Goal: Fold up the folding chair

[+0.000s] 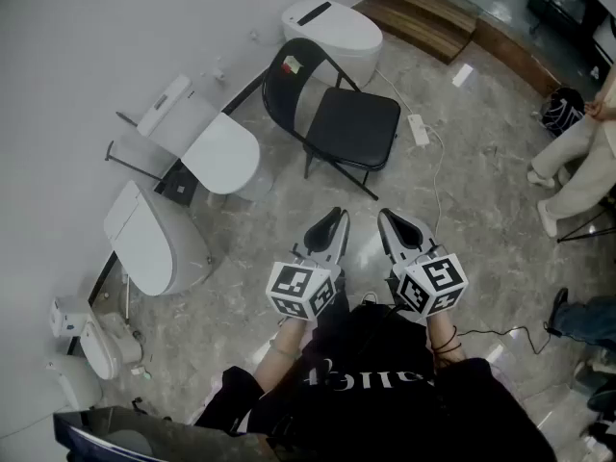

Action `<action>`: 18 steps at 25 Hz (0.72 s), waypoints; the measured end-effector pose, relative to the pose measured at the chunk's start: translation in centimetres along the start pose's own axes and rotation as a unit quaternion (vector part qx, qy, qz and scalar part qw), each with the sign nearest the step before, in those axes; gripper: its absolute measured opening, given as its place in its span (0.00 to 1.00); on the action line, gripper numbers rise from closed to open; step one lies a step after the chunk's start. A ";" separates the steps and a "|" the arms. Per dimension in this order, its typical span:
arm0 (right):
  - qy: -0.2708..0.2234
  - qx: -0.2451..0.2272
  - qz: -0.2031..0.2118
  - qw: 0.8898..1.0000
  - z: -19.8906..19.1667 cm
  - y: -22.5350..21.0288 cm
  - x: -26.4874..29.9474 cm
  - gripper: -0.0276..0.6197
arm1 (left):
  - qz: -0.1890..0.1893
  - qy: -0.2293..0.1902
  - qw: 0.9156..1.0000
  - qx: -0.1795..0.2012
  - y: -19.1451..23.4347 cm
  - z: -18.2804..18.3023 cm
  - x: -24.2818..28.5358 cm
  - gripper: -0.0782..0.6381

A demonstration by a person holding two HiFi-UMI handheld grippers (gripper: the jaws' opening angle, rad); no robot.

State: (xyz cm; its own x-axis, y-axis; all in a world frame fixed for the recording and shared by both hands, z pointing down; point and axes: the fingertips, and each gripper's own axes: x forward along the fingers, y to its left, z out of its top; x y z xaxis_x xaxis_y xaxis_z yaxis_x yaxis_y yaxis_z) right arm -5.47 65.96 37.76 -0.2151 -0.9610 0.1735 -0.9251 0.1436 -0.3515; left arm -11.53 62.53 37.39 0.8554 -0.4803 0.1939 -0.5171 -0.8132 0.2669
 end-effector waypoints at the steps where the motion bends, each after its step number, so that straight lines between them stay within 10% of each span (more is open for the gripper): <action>1: -0.001 0.001 -0.001 1.000 0.2 -0.3 0.6 0.06 | -0.001 0.000 1.000 -0.001 0.5 0.2 0.4 0.18; 18: -0.046 0.038 -0.033 0.998 6.8 -4.3 19.3 0.06 | -0.062 -0.015 0.998 0.018 16.8 8.0 11.3 0.18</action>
State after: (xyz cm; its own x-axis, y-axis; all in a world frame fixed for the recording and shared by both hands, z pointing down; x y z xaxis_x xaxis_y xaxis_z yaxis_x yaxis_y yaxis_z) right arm -3.48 45.21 36.40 -0.1228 -0.9857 0.1153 -0.9087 0.0650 -0.4124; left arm -10.29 40.73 36.51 0.9138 -0.3840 0.1325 -0.4058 -0.8782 0.2531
